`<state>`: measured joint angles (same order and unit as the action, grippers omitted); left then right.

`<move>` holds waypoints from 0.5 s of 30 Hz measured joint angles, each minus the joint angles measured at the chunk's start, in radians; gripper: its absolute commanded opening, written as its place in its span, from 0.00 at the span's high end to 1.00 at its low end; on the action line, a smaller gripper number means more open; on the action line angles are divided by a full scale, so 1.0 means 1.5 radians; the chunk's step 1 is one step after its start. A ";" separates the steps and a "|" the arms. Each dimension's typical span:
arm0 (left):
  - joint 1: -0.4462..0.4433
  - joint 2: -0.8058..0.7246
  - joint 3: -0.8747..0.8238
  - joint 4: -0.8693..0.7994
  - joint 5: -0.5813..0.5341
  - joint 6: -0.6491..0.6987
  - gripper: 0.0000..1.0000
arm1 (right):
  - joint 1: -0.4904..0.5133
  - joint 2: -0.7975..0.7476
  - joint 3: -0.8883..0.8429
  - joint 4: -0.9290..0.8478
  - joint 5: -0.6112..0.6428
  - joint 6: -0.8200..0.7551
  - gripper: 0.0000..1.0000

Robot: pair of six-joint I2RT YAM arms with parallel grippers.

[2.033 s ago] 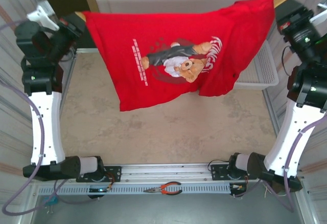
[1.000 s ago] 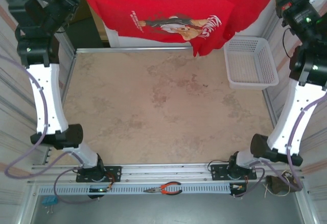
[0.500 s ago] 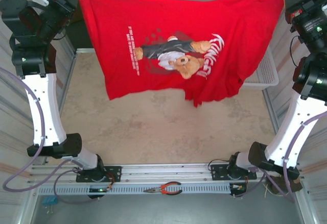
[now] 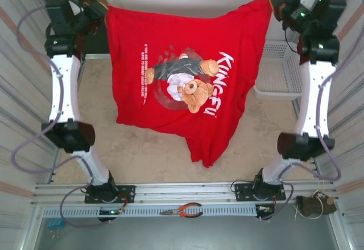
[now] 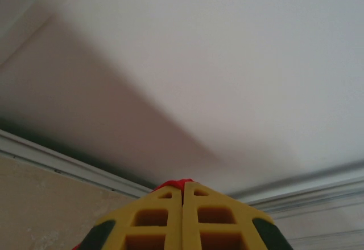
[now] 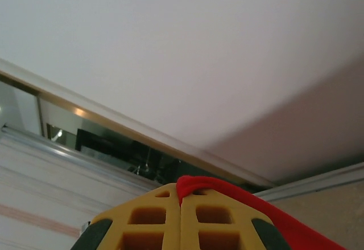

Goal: Fold the inside-out t-shirt

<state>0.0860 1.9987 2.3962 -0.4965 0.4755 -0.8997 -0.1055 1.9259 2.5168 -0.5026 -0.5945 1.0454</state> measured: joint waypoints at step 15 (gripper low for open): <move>0.007 -0.114 -0.148 0.124 0.038 -0.025 1.00 | -0.003 -0.100 -0.106 0.052 -0.006 0.016 1.00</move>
<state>0.0967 1.8282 2.1742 -0.3099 0.5331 -0.9375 -0.1097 1.7752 2.3577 -0.4240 -0.6033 1.0695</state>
